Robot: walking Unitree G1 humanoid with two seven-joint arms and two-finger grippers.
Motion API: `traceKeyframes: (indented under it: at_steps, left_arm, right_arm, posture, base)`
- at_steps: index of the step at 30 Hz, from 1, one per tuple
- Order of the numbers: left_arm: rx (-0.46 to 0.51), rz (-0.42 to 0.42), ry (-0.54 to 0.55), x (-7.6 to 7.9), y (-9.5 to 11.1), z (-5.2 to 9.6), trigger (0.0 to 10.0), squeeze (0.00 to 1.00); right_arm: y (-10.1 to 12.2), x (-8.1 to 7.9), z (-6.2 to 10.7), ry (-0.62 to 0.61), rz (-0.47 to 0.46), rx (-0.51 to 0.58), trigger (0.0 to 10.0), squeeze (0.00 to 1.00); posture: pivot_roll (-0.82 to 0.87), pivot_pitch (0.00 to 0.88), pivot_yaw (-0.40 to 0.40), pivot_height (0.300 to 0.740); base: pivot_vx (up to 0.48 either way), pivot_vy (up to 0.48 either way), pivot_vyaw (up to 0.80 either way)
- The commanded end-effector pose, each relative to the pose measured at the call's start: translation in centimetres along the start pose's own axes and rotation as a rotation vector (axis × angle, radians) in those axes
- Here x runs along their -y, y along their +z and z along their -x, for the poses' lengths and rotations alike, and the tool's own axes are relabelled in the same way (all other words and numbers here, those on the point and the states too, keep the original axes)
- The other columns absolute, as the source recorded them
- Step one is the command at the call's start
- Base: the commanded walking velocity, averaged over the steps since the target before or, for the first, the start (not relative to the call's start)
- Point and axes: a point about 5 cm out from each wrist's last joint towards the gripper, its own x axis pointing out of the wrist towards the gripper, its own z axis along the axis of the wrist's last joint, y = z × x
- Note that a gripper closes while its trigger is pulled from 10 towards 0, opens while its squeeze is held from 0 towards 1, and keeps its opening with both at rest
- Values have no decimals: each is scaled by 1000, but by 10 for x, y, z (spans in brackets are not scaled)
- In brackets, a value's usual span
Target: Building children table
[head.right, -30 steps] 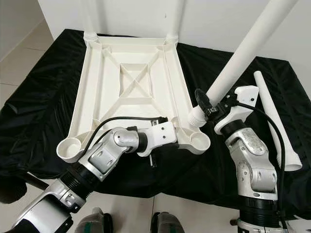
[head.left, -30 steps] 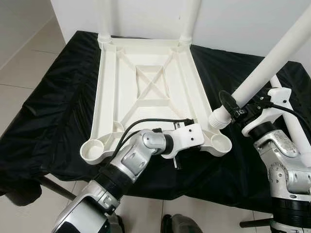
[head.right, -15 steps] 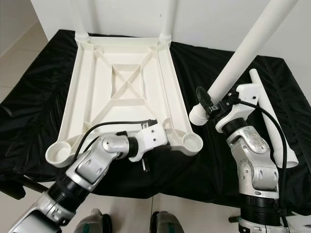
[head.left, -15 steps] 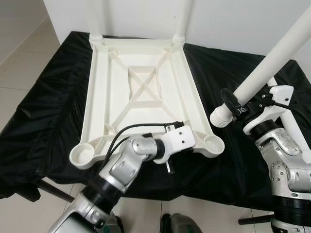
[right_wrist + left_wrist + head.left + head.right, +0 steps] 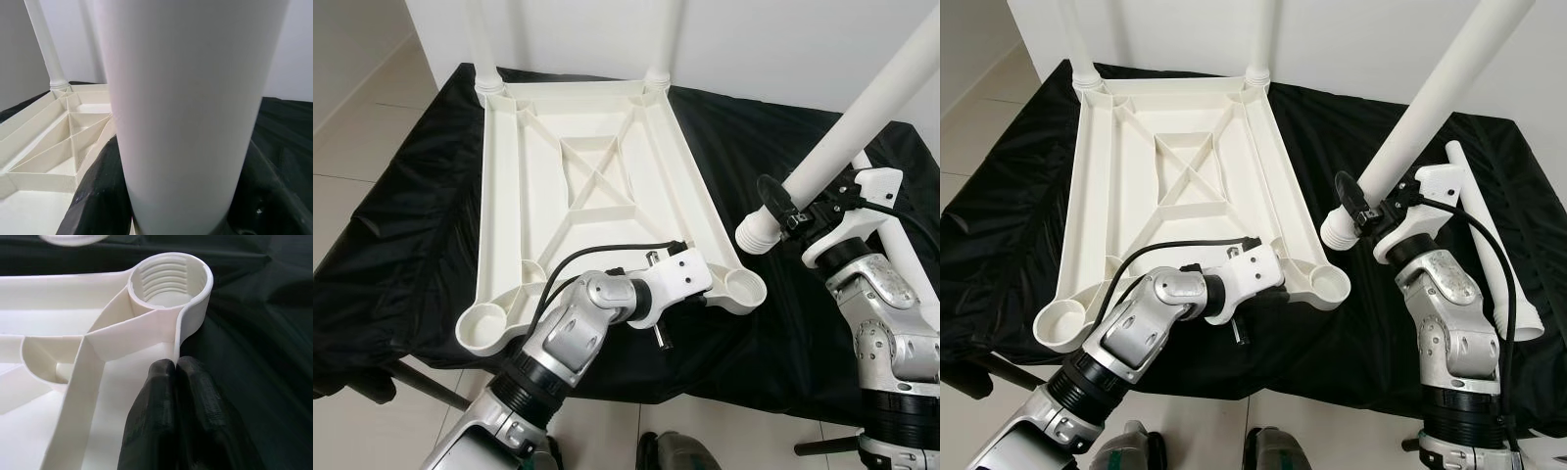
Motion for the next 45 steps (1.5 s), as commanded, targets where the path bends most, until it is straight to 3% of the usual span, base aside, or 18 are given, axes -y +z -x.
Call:
traceKeyframes:
  at_steps: [1,12,17,22,23,26,27,28,45]
  left_arm:
    - [-69,27,187,-12,-15,0,10000,0]
    - [-51,9,214,-18,-4,-9,10000,0]
    - [-64,-36,223,-18,-12,-11,10000,0]
    - [-73,-11,203,-18,-19,-10,10000,0]
    - [-72,2,190,-17,-21,-9,10000,1000]
    - [-91,-20,189,-18,-23,-7,10000,1000]
    - [-100,-24,186,-19,-23,-7,10000,722]
    - [-104,-28,183,-19,-23,-6,10000,0]
    - [-112,9,159,-17,-15,-20,10000,0]
  right_arm:
    - [4,1,-1,3,17,17,10000,0]
    - [6,3,2,-10,25,22,10000,0]
    - [7,0,-1,1,21,27,10000,0]
    - [6,-1,-2,6,19,27,10000,0]
    - [6,-1,-2,8,18,26,10000,0]
    - [7,-2,-2,10,17,27,10000,0]
    - [7,-2,-2,11,17,27,10000,0]
    - [8,-2,-2,13,17,29,10000,0]
    - [9,-2,3,36,15,24,10000,0]
  posture:
    - [-47,52,-25,740]
    - [-66,50,-27,740]
    - [-63,63,-37,740]
    - [-64,69,-38,740]
    - [-63,71,-39,740]
    - [-61,72,-39,740]
    - [-59,73,-39,740]
    - [-59,73,-37,740]
    - [-68,71,-32,740]
  base:
    - [0,0,0]
    - [0,0,0]
    - [0,0,0]
    - [0,0,0]
    - [0,0,0]
    - [0,0,0]
    - [0,0,0]
    - [0,0,0]
    - [0,0,0]
